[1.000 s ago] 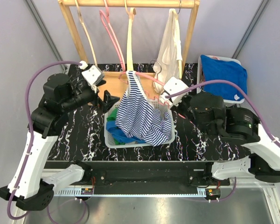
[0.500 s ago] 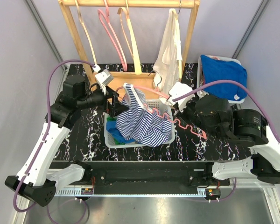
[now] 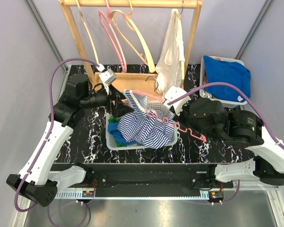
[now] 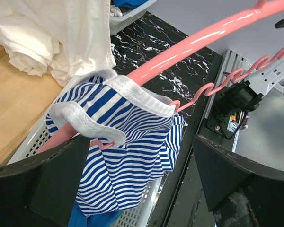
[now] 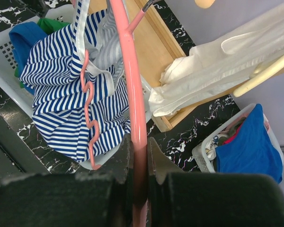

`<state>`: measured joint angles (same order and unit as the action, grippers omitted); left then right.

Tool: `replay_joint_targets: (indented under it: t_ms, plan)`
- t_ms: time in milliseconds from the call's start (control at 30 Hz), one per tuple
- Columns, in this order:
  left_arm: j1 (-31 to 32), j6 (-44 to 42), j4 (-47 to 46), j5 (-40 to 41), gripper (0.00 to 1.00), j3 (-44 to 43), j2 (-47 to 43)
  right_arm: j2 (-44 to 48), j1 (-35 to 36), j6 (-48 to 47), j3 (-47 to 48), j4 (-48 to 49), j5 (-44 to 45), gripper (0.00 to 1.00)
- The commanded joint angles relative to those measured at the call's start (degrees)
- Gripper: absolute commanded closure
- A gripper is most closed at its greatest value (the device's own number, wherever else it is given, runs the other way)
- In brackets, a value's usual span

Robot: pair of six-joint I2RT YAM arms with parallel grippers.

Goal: Remove the tank top from the hanger

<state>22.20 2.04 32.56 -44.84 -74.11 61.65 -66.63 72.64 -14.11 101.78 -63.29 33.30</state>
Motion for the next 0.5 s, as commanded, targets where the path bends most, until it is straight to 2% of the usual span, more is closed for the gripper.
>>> replay_joint_targets:
  t_ms: [0, 67, 100, 133, 200, 233, 267, 300, 333, 367, 467]
  plan:
    - [0.2, -0.7, -4.2, -2.8, 0.34, -0.6, 0.6, 0.2, 0.4, 0.1, 2.3, 4.9, -1.6, 1.0]
    - [0.1, -0.3, -4.7, -2.8, 0.59, -0.5, 0.7, 0.4, 0.4, 0.2, 2.7, 5.0, -2.4, 1.0]
    - [0.1, -0.2, -4.8, -2.7, 0.67, -0.5, 0.9, 0.4, 0.4, 0.1, 2.9, 5.2, -2.5, 1.0]
    - [0.1, -0.5, -4.8, -2.3, 0.62, -0.6, 0.9, 0.5, 0.4, 0.2, 3.2, 5.1, -2.8, 1.0]
    - [0.2, -0.5, -4.6, -1.3, 0.43, -0.5, 0.8, 0.5, 0.4, 0.2, 3.8, 4.9, -3.1, 1.0]
    - [0.2, -0.5, -4.6, -1.5, 0.41, -0.6, 0.8, 0.4, 0.4, 0.3, 4.0, 4.8, -3.2, 1.0]
    - [0.1, -0.5, -4.6, -2.5, 0.46, -0.6, 0.7, 0.3, 0.5, 0.3, 4.2, 4.8, -3.4, 1.0]
    - [0.1, -0.5, -4.7, -2.8, 0.54, -0.7, 0.7, 0.3, 0.4, 0.3, 4.1, 5.1, -3.6, 1.0]
    - [0.2, 0.0, -4.9, -3.1, 0.69, -0.6, 0.8, 0.3, 0.5, 0.3, 4.0, 5.2, -3.8, 1.0]
    - [0.1, 0.2, -5.1, -3.2, 0.79, -0.9, 1.2, 0.3, 0.4, 0.2, 3.9, 5.3, -4.2, 1.0]
    - [0.0, 0.1, -5.0, -3.2, 1.0, -2.1, 1.8, 0.4, 0.5, 0.3, 2.8, 6.0, -4.6, 1.0]
